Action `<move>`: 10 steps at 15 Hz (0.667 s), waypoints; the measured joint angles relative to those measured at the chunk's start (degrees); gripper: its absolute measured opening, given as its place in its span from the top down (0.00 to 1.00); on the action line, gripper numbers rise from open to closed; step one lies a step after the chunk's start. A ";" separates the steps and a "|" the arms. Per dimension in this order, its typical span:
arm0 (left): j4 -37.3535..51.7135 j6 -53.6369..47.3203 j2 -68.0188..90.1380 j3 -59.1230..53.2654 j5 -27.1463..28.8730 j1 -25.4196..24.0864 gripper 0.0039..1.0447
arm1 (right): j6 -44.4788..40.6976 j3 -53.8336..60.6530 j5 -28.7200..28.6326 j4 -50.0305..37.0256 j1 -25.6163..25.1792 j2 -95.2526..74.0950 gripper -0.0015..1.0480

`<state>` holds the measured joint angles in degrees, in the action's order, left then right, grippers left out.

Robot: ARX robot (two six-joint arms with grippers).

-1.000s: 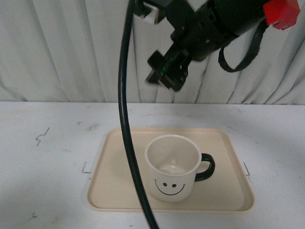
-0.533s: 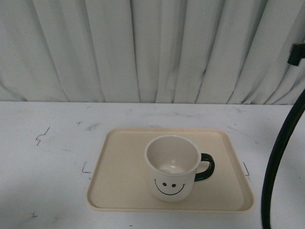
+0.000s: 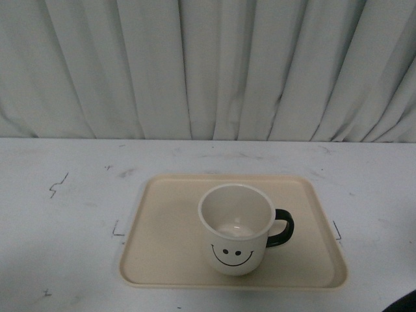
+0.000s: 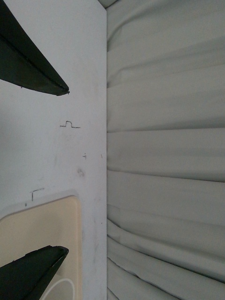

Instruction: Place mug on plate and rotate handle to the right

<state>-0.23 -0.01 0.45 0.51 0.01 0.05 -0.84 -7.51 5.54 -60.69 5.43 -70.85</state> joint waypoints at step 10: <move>0.00 0.00 0.00 0.00 0.00 0.00 0.06 | 0.04 6.80 -5.38 24.26 -5.73 33.40 0.98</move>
<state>-0.23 -0.01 0.45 0.51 0.01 0.05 -0.80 -0.71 0.16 -36.42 -0.30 -37.45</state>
